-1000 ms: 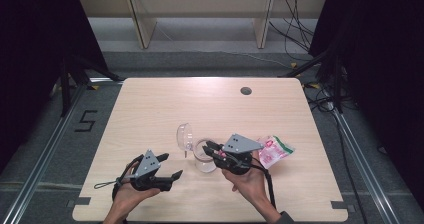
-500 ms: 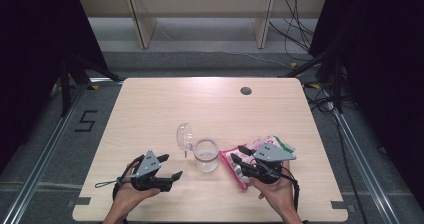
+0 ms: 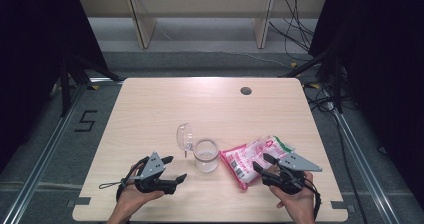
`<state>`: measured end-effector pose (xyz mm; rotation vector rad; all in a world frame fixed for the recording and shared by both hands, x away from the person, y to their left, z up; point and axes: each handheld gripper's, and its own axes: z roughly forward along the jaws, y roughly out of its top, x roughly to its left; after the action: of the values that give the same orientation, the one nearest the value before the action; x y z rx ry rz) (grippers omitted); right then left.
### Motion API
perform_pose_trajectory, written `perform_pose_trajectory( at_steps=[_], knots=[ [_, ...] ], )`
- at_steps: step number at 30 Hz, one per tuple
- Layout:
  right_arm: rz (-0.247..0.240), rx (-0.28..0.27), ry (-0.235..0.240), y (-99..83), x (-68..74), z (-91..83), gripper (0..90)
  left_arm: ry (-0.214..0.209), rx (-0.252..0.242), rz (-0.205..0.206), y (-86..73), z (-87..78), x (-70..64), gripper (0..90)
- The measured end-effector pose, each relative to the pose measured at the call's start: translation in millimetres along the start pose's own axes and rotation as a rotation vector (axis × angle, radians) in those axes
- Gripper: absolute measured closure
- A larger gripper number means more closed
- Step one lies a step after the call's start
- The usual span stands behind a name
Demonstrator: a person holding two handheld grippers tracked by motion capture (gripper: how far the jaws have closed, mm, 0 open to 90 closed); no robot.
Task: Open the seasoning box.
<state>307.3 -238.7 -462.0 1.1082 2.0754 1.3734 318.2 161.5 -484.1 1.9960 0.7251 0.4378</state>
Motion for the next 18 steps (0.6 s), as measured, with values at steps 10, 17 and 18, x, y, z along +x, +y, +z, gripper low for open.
perform_pose_trajectory(
  at_steps=[10, 17, 18],
  knots=[
    [0.149, 0.036, -0.021, -19.7, -5.1, -17.7, 43.9, 0.015, -0.007, -0.027, 0.8, -2.2, 2.2, 24.7],
    [0.177, 0.046, -0.05, -28.0, -12.1, -18.8, 39.9, 0.015, 0.0, -0.008, 1.7, -0.9, 3.7, 24.4],
    [0.187, 0.027, -0.047, -29.6, -13.7, -17.2, 38.6, 0.014, -0.001, -0.028, 1.5, -0.3, 2.4, 24.3]
  ],
)
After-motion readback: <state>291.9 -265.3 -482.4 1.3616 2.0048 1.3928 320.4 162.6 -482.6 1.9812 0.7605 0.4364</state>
